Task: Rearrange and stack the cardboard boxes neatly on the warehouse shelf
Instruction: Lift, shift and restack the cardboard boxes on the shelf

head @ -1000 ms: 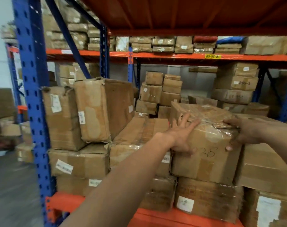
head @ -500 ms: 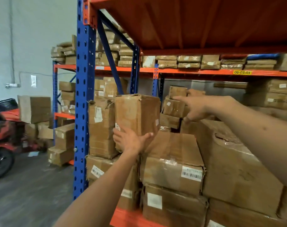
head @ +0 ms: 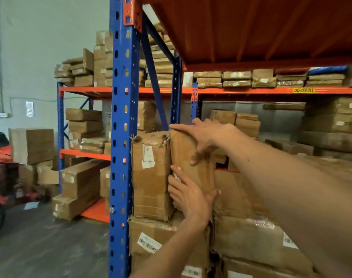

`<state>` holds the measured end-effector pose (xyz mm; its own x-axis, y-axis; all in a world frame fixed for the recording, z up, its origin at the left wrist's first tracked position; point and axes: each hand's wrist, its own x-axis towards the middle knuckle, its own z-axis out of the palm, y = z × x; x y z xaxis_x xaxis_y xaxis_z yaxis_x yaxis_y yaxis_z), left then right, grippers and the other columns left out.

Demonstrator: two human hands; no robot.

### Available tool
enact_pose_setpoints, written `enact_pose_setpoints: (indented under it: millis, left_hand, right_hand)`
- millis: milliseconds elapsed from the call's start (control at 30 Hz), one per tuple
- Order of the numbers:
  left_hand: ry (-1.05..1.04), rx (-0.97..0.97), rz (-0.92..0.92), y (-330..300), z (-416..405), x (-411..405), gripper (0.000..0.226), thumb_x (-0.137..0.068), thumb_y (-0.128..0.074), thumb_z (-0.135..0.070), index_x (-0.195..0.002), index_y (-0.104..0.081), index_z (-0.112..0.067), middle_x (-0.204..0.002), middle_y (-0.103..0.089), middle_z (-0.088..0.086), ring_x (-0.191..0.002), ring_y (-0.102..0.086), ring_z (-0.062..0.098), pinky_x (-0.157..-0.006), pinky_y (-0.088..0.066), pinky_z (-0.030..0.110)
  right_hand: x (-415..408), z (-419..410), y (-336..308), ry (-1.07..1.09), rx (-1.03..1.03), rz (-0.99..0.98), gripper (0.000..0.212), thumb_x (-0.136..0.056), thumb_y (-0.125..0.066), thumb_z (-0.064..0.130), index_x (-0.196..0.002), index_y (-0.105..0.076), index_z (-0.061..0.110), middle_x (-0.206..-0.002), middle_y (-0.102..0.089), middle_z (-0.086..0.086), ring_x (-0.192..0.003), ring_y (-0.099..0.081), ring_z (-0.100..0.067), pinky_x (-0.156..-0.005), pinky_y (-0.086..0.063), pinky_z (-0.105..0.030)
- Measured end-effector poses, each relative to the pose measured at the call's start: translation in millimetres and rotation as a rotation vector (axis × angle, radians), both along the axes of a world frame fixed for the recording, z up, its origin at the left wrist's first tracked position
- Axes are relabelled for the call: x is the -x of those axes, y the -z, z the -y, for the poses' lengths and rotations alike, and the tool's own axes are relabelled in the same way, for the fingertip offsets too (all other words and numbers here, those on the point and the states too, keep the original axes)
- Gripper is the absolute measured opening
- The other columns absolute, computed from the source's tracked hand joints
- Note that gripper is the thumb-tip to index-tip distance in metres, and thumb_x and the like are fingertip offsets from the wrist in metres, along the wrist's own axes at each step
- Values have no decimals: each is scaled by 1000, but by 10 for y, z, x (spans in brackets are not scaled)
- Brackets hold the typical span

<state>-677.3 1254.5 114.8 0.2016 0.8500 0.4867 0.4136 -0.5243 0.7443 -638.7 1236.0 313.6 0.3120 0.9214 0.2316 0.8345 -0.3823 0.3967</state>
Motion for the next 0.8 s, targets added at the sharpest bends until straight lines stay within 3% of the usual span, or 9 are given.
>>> enact_pose_setpoints:
  millis: [67, 167, 367, 433, 567, 633, 700, 800]
  left_hand:
    - [11, -36, 14, 36, -9, -31, 158, -56, -85, -66, -150, 29, -9, -146, -7, 19, -126, -22, 36, -111, -31, 48]
    - [108, -108, 35, 56, -30, 5, 153, -60, -85, -61, -149, 31, -15, -148, -1, 20, -130, -20, 41, -112, -29, 53]
    - [287, -356, -83, -60, -113, 120, 148, -60, -84, -63, -154, 23, -23, -154, 0, 24, -136, -26, 48, -112, -30, 59]
    - [334, -416, -169, -142, -110, 91, 148, -58, -83, -66, -153, 25, -31, -153, -10, 26, -133, -30, 47, -108, -31, 62]
    - [418, -721, -366, -283, -57, -82, 147, -54, -82, -68, -154, 21, -38, -136, -34, 23, -120, -39, 42, -98, -35, 58]
    - [482, -953, -469, -306, 20, -202, 144, -54, -79, -70, -156, 17, -36, -131, -39, 24, -114, -40, 40, -93, -34, 54]
    - [542, -1170, -583, -345, 86, -342, 142, -56, -76, -72, -156, 17, -34, -133, -39, 25, -113, -39, 39, -92, -33, 51]
    - [699, -1185, -664, -591, 3, -440, 139, -61, -77, -72, -153, 22, -37, -142, -35, 20, -124, -36, 36, -102, -32, 51]
  right_hand:
    - [-68, 0, 9, -14, -19, 39, 133, -55, -86, 71, -146, 11, 65, -139, -44, -11, -121, -51, -38, -93, -45, -51]
    - [-130, 114, -7, -20, -68, 4, 132, -56, -86, 71, -147, 9, 62, -130, -49, -11, -115, -52, -35, -87, -42, -47]
    - [-360, 699, 54, 53, -248, -95, 135, -52, -79, 81, -144, 18, 64, -153, -41, -13, -131, -46, -40, -104, -41, -57]
    - [-478, 965, 166, 103, -343, -159, 135, -51, -77, 84, -143, 19, 64, -158, -35, -13, -136, -42, -43, -108, -37, -59]
    - [-723, 1579, 522, 310, -481, -351, 134, -48, -78, 84, -140, 18, 65, -144, -48, -18, -126, -51, -45, -107, -38, -60]
    - [-852, 1895, 669, 447, -414, -362, 129, -48, -75, 86, -146, 3, 57, -139, -53, -13, -122, -54, -39, -102, -44, -54]
    - [-952, 2118, 759, 568, -265, -237, 110, -55, -73, 85, -148, -28, 47, -137, -58, -5, -119, -55, -29, -92, -47, -45]
    - [-980, 2145, 810, 621, -191, -87, 97, -60, -73, 83, -144, -47, 43, -137, -58, -2, -122, -52, -27, -90, -45, -43]
